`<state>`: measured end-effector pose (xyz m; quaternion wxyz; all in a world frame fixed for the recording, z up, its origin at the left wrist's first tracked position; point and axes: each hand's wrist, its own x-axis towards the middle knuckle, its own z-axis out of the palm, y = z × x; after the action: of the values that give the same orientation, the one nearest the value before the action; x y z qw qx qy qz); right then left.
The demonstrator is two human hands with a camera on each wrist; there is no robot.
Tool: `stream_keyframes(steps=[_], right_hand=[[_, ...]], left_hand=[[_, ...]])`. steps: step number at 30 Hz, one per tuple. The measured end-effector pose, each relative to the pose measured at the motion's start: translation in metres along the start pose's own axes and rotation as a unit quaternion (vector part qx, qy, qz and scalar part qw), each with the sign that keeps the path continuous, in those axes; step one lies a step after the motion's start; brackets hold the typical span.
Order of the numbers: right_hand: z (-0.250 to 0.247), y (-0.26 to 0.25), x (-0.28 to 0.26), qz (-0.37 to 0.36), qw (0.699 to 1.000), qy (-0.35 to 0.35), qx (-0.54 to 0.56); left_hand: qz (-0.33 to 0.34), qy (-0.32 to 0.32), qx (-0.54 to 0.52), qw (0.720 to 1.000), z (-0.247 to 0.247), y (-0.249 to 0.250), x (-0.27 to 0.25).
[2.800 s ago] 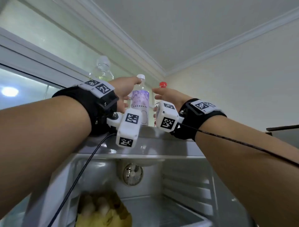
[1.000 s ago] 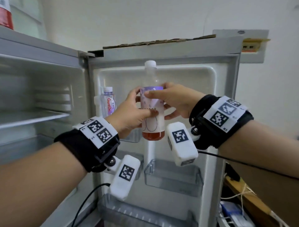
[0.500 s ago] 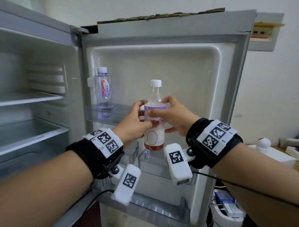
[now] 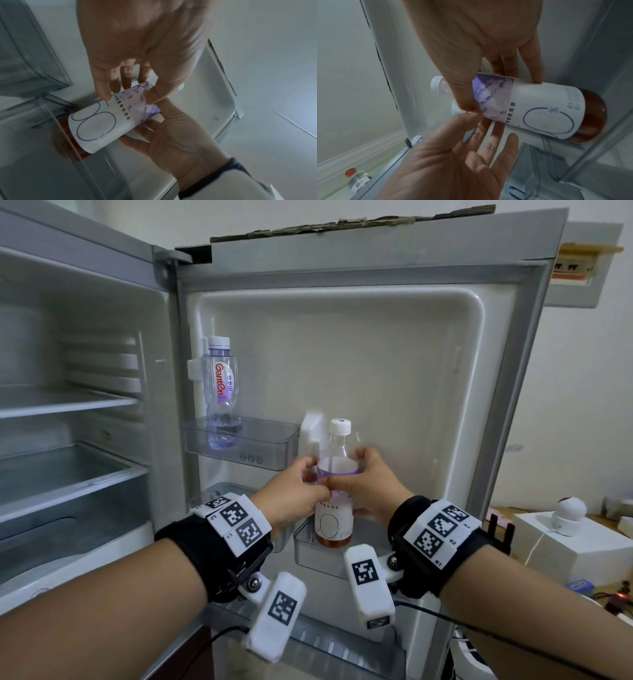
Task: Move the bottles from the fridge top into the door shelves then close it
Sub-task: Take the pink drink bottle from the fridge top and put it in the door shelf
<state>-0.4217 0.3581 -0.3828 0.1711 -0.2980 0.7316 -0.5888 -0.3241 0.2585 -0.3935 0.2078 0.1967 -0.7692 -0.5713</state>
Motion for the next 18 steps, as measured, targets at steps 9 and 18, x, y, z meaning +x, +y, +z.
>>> stream_keyframes(steps=[9, 18], right_hand=[[0.009, 0.016, 0.007, -0.005, 1.0, 0.026, -0.008], [-0.001, -0.01, 0.008, -0.064, 0.997, 0.042, -0.012]], left_hand=[[-0.029, 0.011, 0.011, 0.999, 0.001, -0.004, -0.001], [-0.025, 0.028, -0.004, 0.999, -0.005, 0.01, -0.008]])
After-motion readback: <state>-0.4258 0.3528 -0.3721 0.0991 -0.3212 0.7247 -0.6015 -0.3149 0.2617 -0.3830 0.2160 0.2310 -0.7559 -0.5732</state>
